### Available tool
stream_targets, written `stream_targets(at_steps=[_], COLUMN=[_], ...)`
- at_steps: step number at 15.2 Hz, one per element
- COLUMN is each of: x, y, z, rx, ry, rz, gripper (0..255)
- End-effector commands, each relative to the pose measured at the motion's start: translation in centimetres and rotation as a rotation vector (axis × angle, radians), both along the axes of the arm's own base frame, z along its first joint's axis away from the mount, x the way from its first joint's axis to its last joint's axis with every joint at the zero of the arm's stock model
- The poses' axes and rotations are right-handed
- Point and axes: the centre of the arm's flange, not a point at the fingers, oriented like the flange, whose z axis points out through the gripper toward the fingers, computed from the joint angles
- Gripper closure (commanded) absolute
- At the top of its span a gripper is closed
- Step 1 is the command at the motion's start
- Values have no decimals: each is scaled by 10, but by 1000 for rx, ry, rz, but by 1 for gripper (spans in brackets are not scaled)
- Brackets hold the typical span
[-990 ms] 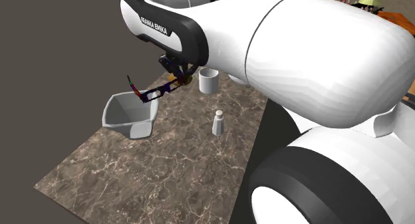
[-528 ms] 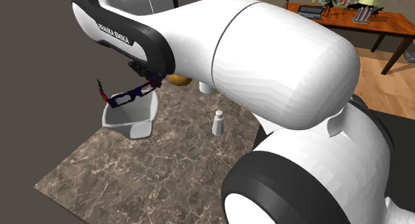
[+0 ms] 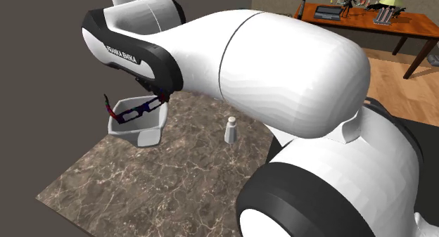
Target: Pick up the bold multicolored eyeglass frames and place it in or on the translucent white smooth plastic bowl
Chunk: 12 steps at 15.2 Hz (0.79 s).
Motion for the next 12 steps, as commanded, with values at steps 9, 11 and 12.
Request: stream_targets(at_steps=[9, 11, 12], x=[0, 0, 0], y=[0, 0, 0], z=[-38, -38, -38], rx=[0, 0, 0], ry=[0, 0, 0], rz=[0, 0, 0], gripper=[255, 255, 255])
